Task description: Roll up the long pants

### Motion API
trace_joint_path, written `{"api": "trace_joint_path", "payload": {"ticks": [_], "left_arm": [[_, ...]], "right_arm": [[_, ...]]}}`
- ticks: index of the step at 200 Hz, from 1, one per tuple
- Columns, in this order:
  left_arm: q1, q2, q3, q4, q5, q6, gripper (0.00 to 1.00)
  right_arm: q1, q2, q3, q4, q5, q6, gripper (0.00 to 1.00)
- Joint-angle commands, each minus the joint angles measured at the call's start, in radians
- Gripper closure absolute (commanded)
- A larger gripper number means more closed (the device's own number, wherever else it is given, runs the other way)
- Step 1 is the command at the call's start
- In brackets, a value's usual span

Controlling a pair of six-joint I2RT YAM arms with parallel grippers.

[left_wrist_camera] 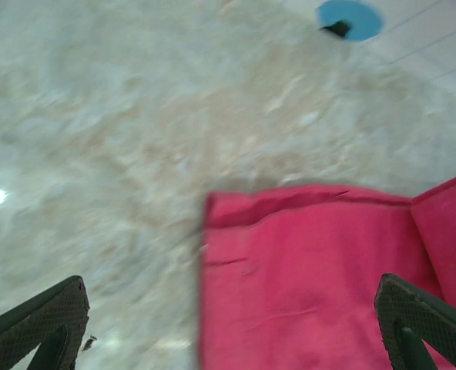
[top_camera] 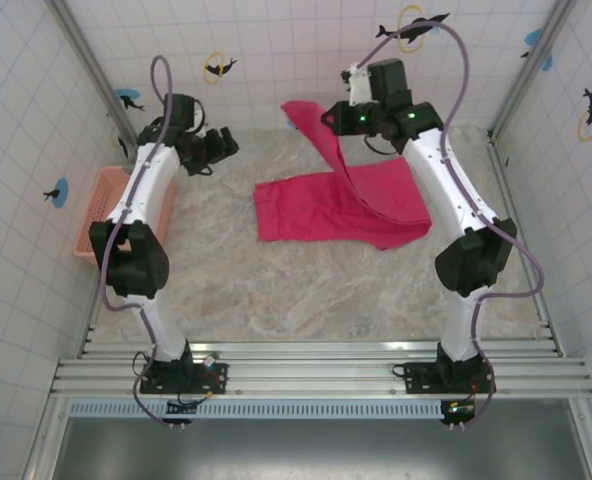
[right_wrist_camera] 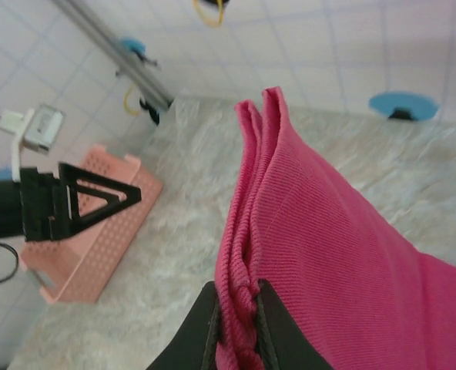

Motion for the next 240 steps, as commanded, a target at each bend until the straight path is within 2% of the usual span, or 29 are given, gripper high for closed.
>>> {"api": "trace_joint_path", "payload": {"ticks": [1,55,105,117,138,194,222,240], "left_arm": [[0.026,0.018,-0.113,-0.074,0.002,0.09,0.02],[0.044,0.066,-0.104,-0.078,0.099,0.101,0.02],[0.044,0.092,-0.083,-0.094,0.142,0.083,0.02],[0.043,0.097,-0.076,-0.098,0.145,0.089,0.03],[0.044,0.111,-0.058,-0.105,0.166,0.094,0.03],[0.044,0.141,-0.018,-0.107,0.198,0.087,0.02],[0.043,0.151,-0.013,-0.106,0.214,0.078,0.02],[0.042,0.157,-0.015,-0.106,0.225,0.07,0.02]], "right_arm": [[0.07,-0.042,-0.084,0.025,0.038,-0.019,1.0],[0.232,0.052,-0.187,0.06,0.063,0.01,0.99],[0.253,0.127,-0.15,0.012,0.087,-0.001,1.0],[0.21,0.102,-0.138,0.012,0.131,0.007,1.0],[0.071,0.029,-0.092,-0.042,0.18,0.004,1.0],[-0.313,-0.14,0.056,-0.373,0.38,-0.222,1.0],[-0.431,-0.217,0.055,-0.418,0.528,-0.277,1.0],[-0.487,-0.241,0.064,-0.409,0.551,-0.277,1.0]]}}
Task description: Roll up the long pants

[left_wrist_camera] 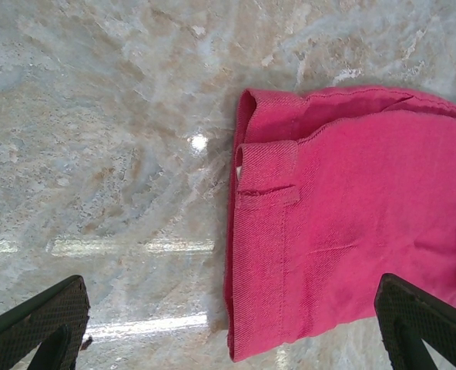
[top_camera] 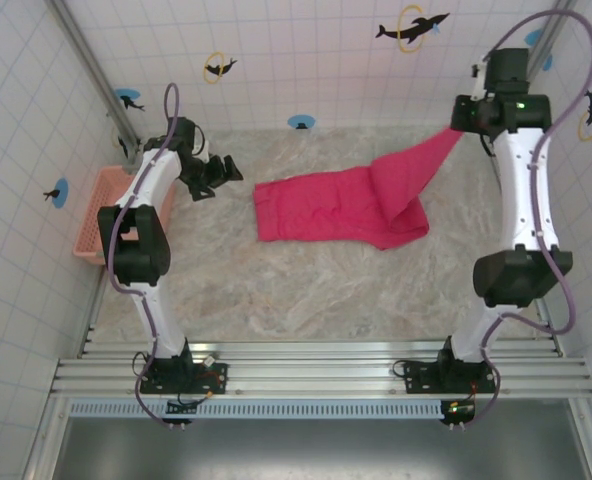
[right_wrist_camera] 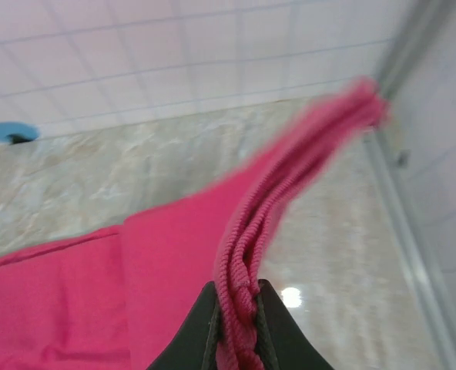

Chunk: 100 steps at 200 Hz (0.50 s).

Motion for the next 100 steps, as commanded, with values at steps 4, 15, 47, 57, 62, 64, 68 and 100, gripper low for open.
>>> {"api": "trace_joint_path", "payload": {"ticks": [4,15,47,57,62,64,68,100], "left_arm": [[-0.003,0.026,0.025,-0.024,0.034,-0.009,0.03],[-0.005,0.031,0.025,-0.025,0.038,-0.012,0.03],[-0.012,0.042,0.034,-0.03,0.079,-0.012,0.03],[-0.013,0.041,0.032,-0.035,0.086,-0.011,0.03],[-0.014,0.039,0.03,-0.039,0.089,-0.012,0.03],[-0.016,0.038,0.029,-0.041,0.088,-0.013,0.03],[-0.016,0.037,0.027,-0.041,0.09,-0.017,0.02],[-0.12,0.063,0.099,-0.037,0.156,-0.059,0.03]], "right_arm": [[-0.04,-0.052,0.043,-0.057,0.096,-0.061,1.0],[-0.049,-0.045,0.065,-0.063,0.127,-0.082,1.0],[-0.087,0.008,0.12,-0.076,0.108,-0.088,1.0],[-0.096,0.023,0.136,-0.064,0.087,-0.074,1.0],[-0.097,0.031,0.144,-0.055,0.082,-0.067,1.0],[-0.097,0.034,0.148,-0.053,0.082,-0.064,1.0],[-0.099,0.041,0.153,-0.044,0.077,-0.06,1.0],[-0.109,0.119,0.262,-0.05,0.039,-0.06,1.0]]}}
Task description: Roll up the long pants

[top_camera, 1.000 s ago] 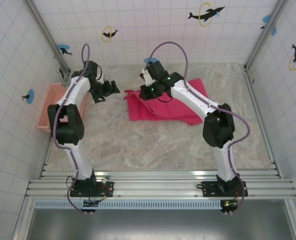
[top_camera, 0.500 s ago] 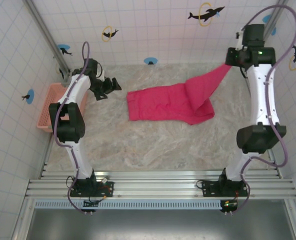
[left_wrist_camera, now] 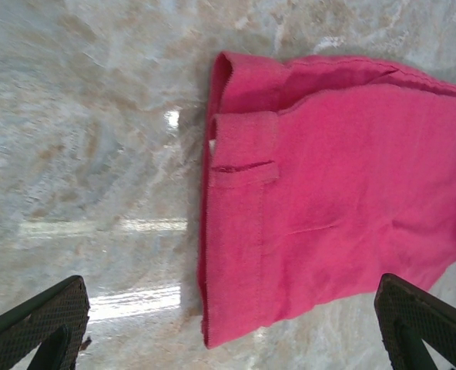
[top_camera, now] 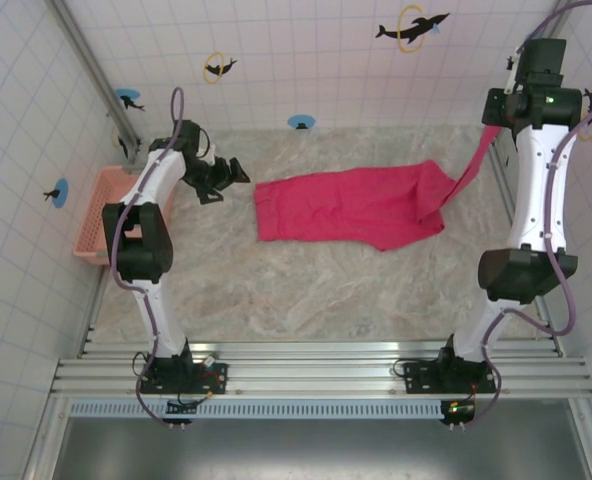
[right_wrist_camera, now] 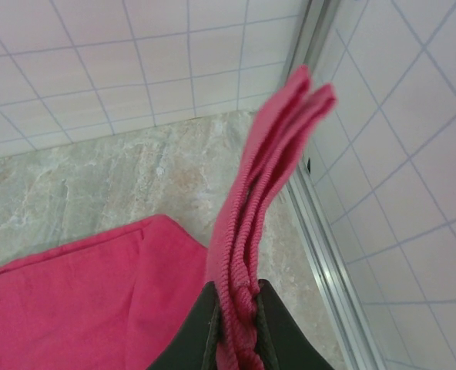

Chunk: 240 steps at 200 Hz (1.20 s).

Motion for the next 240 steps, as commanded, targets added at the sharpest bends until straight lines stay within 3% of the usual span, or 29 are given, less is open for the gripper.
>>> {"api": "trace_joint_path", "payload": {"ticks": [1,46,80,112,146,166,182,205,240], "left_arm": [[-0.098,0.033,0.087,-0.017,0.068,-0.037,0.02],[-0.315,0.187,0.148,0.143,0.104,-0.254,0.02],[-0.366,0.249,0.091,0.193,0.079,-0.346,0.02],[-0.323,0.227,-0.026,0.199,0.036,-0.358,0.03],[-0.21,0.16,-0.117,0.164,-0.021,-0.308,0.02],[-0.146,0.144,-0.104,0.104,-0.049,-0.248,0.03],[-0.109,0.156,-0.077,0.09,0.0,-0.225,0.03],[-0.105,0.194,0.032,0.026,0.057,-0.176,0.03],[-0.088,0.132,0.059,-0.017,0.019,-0.149,0.03]], "right_arm": [[-0.008,0.041,0.095,0.026,-0.036,0.004,1.0],[-0.042,0.097,0.163,0.068,-0.118,0.035,1.0],[-0.051,0.176,0.325,0.037,-0.146,0.054,1.0],[-0.069,0.185,0.329,0.043,-0.16,0.06,1.0],[-0.108,0.191,0.329,0.053,-0.164,0.062,1.0],[-0.127,0.202,0.33,0.066,-0.18,0.073,1.0],[-0.129,0.217,0.33,0.072,-0.193,0.077,1.0],[-0.129,0.241,0.329,0.072,-0.238,0.094,1.0],[-0.088,0.231,0.322,0.066,-0.321,0.088,1.0]]}}
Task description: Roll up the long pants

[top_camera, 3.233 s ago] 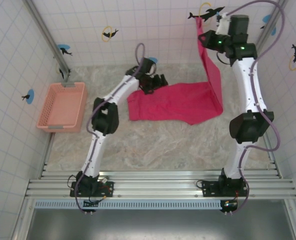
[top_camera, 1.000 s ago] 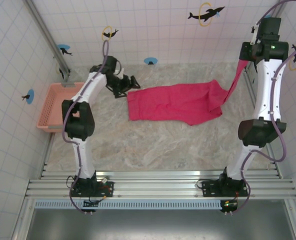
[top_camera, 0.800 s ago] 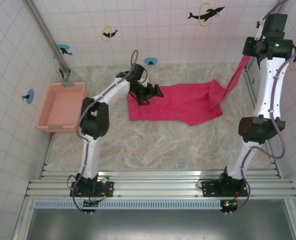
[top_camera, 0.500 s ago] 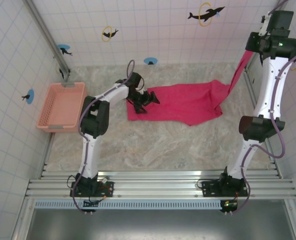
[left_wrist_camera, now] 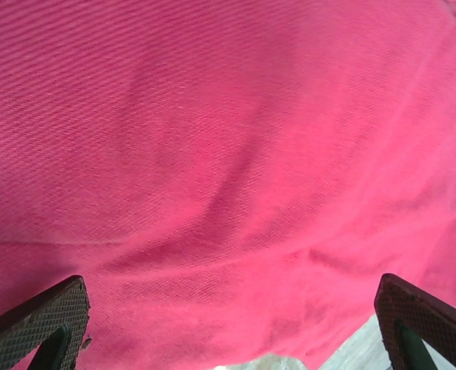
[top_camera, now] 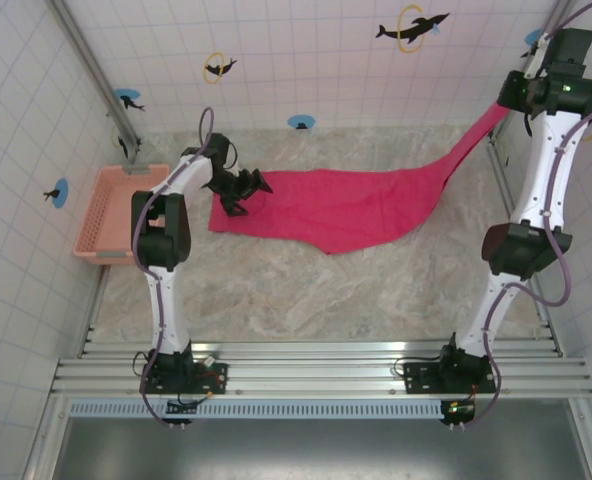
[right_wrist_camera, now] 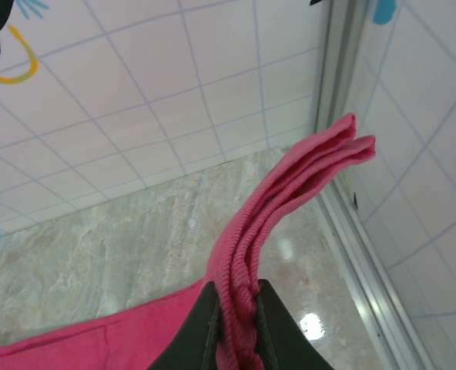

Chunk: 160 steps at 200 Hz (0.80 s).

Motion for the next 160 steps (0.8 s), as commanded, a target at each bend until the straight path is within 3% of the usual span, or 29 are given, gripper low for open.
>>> {"api": "trace_joint_path", "payload": {"ticks": [1,34,86,125,160], "left_arm": [[0.001,-0.046,0.026,-0.078,-0.029,0.057,0.03],[0.048,-0.133,-0.03,-0.097,-0.046,0.091,0.03],[0.216,-0.236,-0.132,-0.135,-0.19,0.167,0.02],[0.298,-0.146,-0.06,-0.151,-0.219,0.196,0.03],[0.297,-0.032,-0.001,-0.126,-0.108,0.155,0.02]], "right_arm": [[0.034,-0.016,0.029,0.058,-0.088,0.006,1.0],[0.16,-0.075,-0.046,0.098,-0.171,0.03,1.0],[0.491,-0.114,-0.185,0.191,-0.167,0.092,1.0],[0.65,-0.008,-0.178,0.269,-0.189,0.159,1.0],[0.757,0.124,-0.103,0.308,-0.237,0.201,1.0]]}}
